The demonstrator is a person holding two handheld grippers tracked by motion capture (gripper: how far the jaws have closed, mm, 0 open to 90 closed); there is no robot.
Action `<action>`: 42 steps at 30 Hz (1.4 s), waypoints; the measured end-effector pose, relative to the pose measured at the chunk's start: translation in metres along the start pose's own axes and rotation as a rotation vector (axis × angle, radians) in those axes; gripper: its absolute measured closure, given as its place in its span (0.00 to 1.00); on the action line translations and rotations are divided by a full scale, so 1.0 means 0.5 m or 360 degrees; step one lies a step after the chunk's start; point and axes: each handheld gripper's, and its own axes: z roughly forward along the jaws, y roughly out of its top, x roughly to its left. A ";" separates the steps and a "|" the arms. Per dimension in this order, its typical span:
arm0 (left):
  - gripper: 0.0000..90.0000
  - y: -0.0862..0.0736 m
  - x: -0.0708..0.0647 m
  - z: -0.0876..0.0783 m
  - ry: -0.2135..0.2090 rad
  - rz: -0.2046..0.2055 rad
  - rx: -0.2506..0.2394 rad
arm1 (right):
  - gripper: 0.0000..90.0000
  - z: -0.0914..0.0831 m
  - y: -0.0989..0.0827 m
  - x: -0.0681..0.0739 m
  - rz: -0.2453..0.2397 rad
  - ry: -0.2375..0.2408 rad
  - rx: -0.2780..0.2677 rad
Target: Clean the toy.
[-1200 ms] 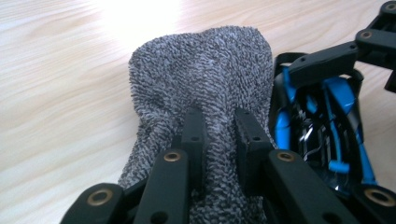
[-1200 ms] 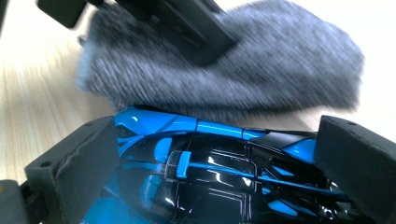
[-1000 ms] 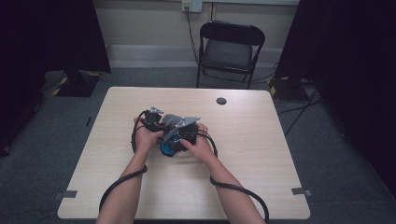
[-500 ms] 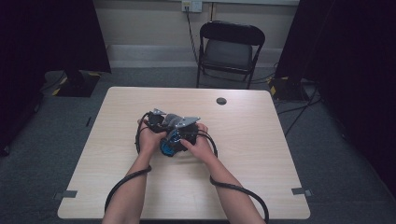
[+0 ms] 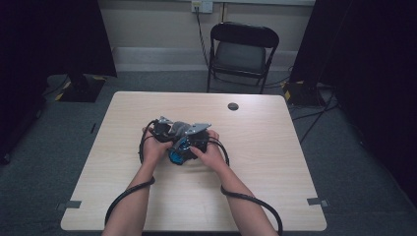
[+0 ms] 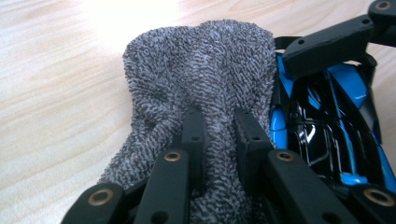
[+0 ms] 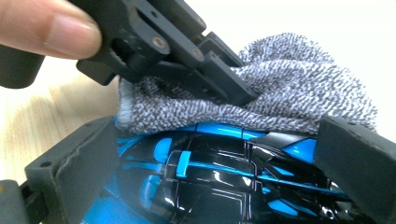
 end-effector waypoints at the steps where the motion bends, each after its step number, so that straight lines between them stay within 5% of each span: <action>1: 0.85 -0.003 0.001 -0.005 -0.0002 0.0009 0.0007 | 0.00 0.000 0.000 0.000 0.0001 0.0001 0.0003; 42: 0.86 -0.086 0.007 -0.116 -0.0030 0.0093 0.0089 | 0.00 0.001 0.002 0.005 0.0007 -0.0015 0.0006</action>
